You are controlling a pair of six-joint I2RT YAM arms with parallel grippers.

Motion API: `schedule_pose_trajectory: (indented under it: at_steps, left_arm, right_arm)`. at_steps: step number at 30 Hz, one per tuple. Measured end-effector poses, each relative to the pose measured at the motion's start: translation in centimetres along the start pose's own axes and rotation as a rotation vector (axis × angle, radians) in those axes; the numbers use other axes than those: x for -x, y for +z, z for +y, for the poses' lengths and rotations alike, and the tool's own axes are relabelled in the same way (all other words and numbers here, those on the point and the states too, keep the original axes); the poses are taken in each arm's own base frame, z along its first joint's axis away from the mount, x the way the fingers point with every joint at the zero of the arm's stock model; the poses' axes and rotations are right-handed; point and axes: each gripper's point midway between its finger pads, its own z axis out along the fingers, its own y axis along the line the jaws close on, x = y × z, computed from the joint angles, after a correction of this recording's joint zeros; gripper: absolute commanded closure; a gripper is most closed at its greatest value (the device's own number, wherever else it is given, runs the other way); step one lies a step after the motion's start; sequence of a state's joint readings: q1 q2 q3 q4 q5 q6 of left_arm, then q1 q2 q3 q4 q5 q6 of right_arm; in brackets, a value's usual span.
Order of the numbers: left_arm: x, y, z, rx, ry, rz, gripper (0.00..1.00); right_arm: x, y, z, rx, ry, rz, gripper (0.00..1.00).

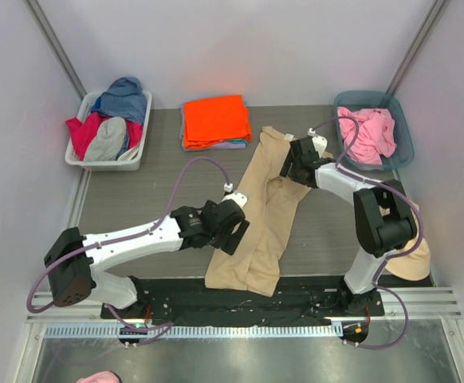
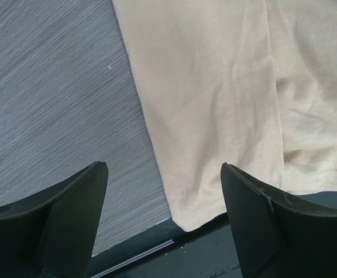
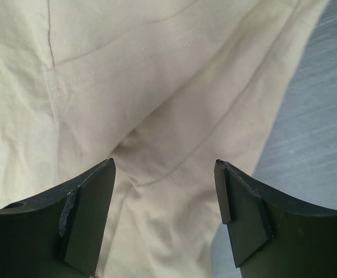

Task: Fold and stack the t-shirts
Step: Fold the tshirt

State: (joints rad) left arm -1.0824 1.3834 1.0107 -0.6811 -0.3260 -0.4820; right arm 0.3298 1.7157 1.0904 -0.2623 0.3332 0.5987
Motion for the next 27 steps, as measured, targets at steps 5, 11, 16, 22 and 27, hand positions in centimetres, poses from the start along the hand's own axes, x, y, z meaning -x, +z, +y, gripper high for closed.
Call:
schedule_pose_trajectory:
  at_steps: [5,11,16,22,27]
  left_arm:
    - [-0.6,-0.1,0.5,0.005,-0.011,0.002,0.16]
    - [-1.6,-0.2,1.7,0.022,-0.031,0.006,0.16]
    - [-2.4,-0.1,2.5,0.039,-0.043,0.02,0.16]
    - [-2.6,0.1,2.8,0.047,-0.058,0.027,0.16]
    - [-2.6,0.1,2.8,0.046,-0.061,0.027,0.17]
  right_arm:
    - [-0.8,3.4,0.0,0.002,0.007,0.058,0.23]
    - [2.0,6.7,0.3,0.025,0.047,0.056,0.23]
    - [6.0,10.1,0.7,0.032,0.038,0.027,0.23]
    - [9.8,13.5,1.9,0.037,-0.039,0.0,0.23]
    - [9.8,12.9,1.8,0.044,-0.089,0.033,0.23]
